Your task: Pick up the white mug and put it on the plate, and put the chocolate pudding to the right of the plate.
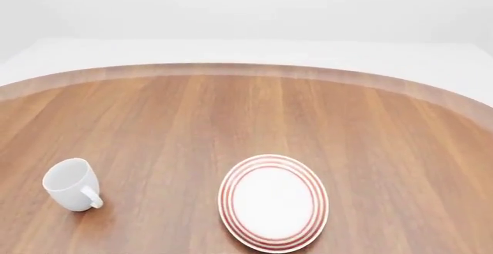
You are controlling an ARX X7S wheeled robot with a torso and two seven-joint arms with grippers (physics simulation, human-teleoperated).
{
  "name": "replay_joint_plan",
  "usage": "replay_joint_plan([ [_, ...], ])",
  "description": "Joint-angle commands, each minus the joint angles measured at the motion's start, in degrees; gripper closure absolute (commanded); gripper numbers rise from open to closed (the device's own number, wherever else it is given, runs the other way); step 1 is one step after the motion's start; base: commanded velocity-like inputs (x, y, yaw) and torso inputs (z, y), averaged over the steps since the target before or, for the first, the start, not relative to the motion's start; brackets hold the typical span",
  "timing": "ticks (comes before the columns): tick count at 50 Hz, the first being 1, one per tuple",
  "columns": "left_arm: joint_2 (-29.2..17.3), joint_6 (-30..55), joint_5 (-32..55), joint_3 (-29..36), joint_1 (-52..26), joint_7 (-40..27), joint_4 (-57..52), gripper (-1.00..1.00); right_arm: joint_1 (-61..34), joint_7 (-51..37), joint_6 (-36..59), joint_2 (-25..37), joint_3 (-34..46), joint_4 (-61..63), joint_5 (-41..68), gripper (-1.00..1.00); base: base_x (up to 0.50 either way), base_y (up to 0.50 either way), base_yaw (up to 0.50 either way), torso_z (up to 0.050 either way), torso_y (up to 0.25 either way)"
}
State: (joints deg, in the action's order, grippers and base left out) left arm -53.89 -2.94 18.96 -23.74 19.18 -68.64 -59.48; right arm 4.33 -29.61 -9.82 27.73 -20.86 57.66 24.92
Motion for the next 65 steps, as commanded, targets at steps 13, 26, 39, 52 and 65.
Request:
replay_joint_plan([
  [13, -0.37, -1.56, -0.63, -0.37, 0.25, 0.08, 0.58, -1.0, 0.12, 0.55, -0.61, -0.69, 0.15, -0.05, -4.64, -1.0, 0.08, 0.35, 0.0, 0.0, 0.0],
  [26, -1.99, 0.45, 0.29, 1.69, -0.76, -0.85, 1.06, -1.0, 0.73, 0.01, -1.66, -0.58, -0.25, -0.3, -3.93, -1.0, 0.1, 0.26, 0.0, 0.0, 0.0],
  [39, -5.26, 4.53, 1.59, 4.92, -2.56, -1.47, 0.72, -1.0, 1.1, 0.29, -2.71, -0.51, 0.58, -1.2, -4.27, -1.0, 0.0, 0.0, 0.0, 0.0, 0.0],
  [52, -7.68, 7.55, 2.23, 6.89, -3.59, -3.98, 0.12, -1.0, 1.19, -0.36, -2.1, 0.08, 0.69, -0.82, -4.14, -1.0, 0.0, 0.0, 0.0, 0.002, -0.2],
  [65, -8.55, 6.59, 2.93, 12.44, -7.12, -4.84, 0.96, -1.0, 1.26, -0.98, -1.82, 0.58, 0.83, -0.53, -4.07, -1.0, 0.0, 0.0, 0.0, 0.001, -0.084],
])
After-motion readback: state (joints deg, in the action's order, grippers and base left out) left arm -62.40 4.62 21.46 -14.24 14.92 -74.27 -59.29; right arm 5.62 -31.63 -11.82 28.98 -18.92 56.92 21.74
